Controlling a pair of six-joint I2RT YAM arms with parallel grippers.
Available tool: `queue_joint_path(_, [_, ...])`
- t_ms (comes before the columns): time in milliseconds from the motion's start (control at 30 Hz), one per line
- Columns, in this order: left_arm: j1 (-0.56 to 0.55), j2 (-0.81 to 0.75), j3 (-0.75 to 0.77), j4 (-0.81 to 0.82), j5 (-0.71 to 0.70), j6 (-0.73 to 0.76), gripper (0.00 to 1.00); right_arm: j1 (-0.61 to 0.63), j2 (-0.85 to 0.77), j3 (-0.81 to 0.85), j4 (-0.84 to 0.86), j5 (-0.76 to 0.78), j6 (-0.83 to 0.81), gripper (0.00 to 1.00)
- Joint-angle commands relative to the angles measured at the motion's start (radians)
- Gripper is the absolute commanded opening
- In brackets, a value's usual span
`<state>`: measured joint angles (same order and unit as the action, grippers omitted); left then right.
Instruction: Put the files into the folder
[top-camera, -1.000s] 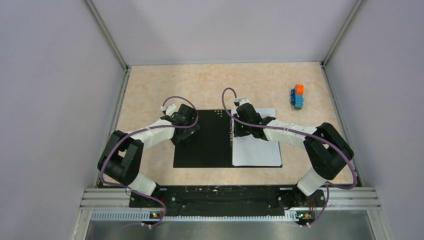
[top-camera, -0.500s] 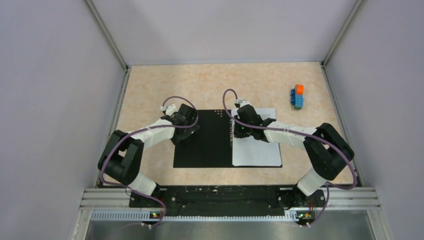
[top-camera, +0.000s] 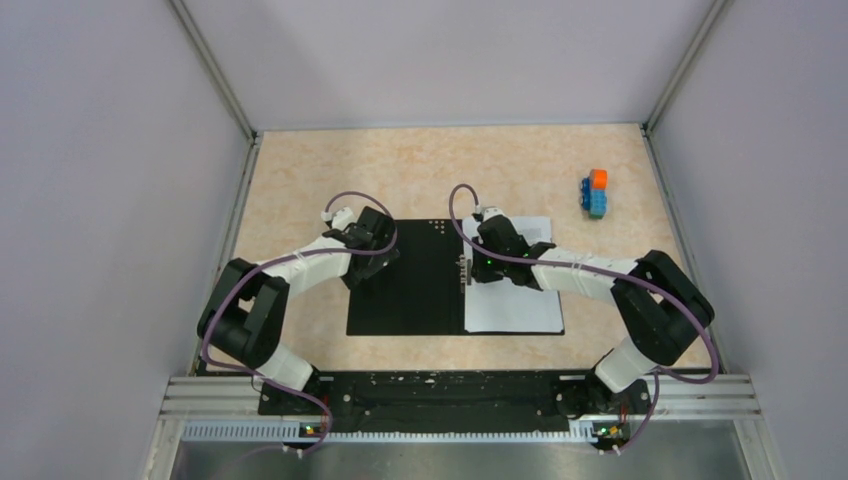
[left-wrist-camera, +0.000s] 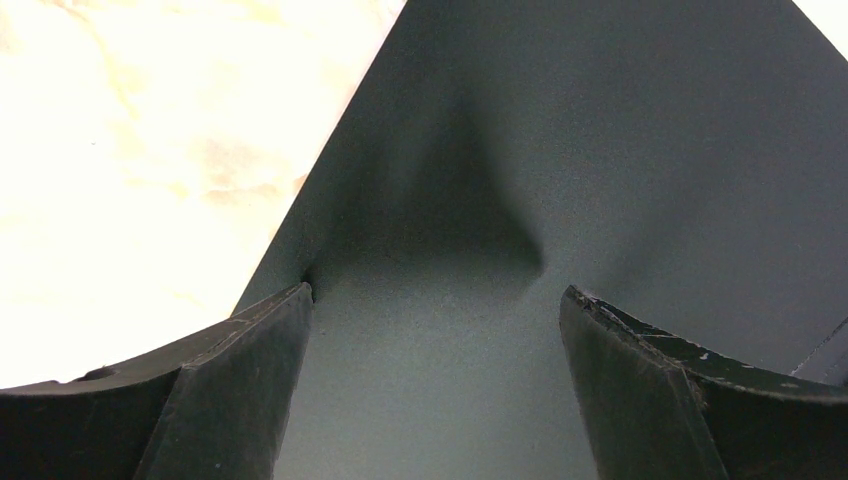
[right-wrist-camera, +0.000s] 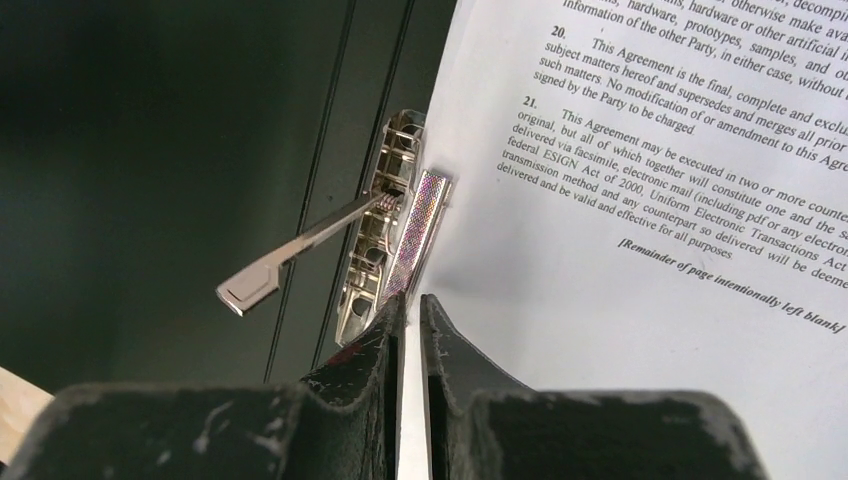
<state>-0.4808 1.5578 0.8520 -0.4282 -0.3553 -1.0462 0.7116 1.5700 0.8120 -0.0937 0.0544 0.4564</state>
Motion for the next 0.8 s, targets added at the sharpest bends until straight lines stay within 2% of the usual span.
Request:
queue_joint_path(0, [0.003,0.057,-0.018,-0.009,0.035,-0.032,0.98,0.008,-0.038,-0.021,0.031,-0.002,0.011,0.10])
queue_joint_path(367, [0.003,0.028,-0.011,-0.011,0.038,0.003,0.98,0.008,-0.083,-0.006,0.007,0.024,0.037,0.12])
queue_joint_path(600, [0.002,-0.051,0.029,-0.029,0.040,0.111,0.98,0.107,-0.118,0.125,-0.173,0.208,0.047,0.27])
queue_joint_path(767, [0.005,-0.133,0.016,-0.063,0.002,0.138,0.98,0.187,-0.040,0.264,-0.288,0.327,0.036,0.28])
